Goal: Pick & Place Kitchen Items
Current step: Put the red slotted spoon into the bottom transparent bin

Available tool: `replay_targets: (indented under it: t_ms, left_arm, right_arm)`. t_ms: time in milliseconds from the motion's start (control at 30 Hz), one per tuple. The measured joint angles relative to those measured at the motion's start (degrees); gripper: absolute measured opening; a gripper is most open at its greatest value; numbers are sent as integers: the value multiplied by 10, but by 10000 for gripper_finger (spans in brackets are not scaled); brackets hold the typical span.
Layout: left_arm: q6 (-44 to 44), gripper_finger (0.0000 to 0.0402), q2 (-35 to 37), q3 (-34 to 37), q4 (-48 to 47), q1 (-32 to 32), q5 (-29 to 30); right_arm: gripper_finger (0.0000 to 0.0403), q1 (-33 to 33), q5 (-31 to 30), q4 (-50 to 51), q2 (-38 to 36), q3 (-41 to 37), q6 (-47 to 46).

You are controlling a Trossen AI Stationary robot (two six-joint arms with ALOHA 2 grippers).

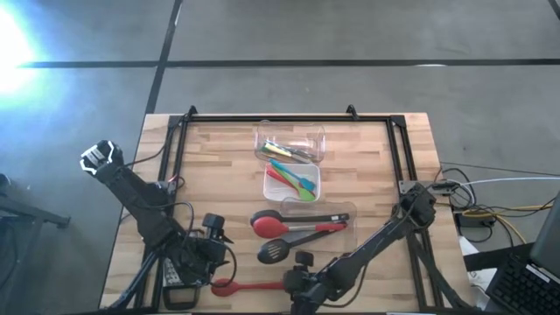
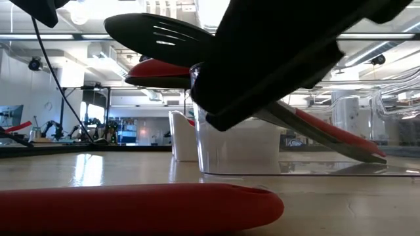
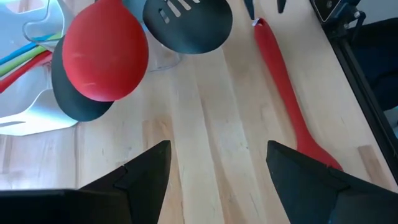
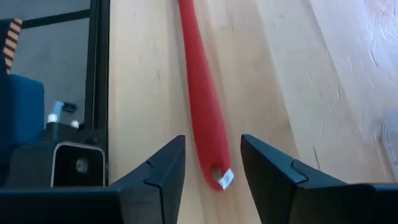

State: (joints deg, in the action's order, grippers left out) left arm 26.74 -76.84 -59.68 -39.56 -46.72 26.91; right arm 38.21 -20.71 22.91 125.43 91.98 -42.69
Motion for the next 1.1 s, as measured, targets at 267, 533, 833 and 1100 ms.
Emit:
replay_targets:
  t_ms: [267,533,833,1100]
  left_arm:
    - [0,266,0,0,-3,0,0]
    - [-1,266,2,0,-8,0,0]
    - [0,266,2,-2,-8,0,0]
    - [-1,266,3,-3,-8,0,0]
  right_arm:
    - [157,-11,41,-56,30,1,35]
    - [147,-19,37,-40,55,25,52]
    - [150,-31,58,-1,65,32,70]
    - [105,-33,84,6,70,33,69]
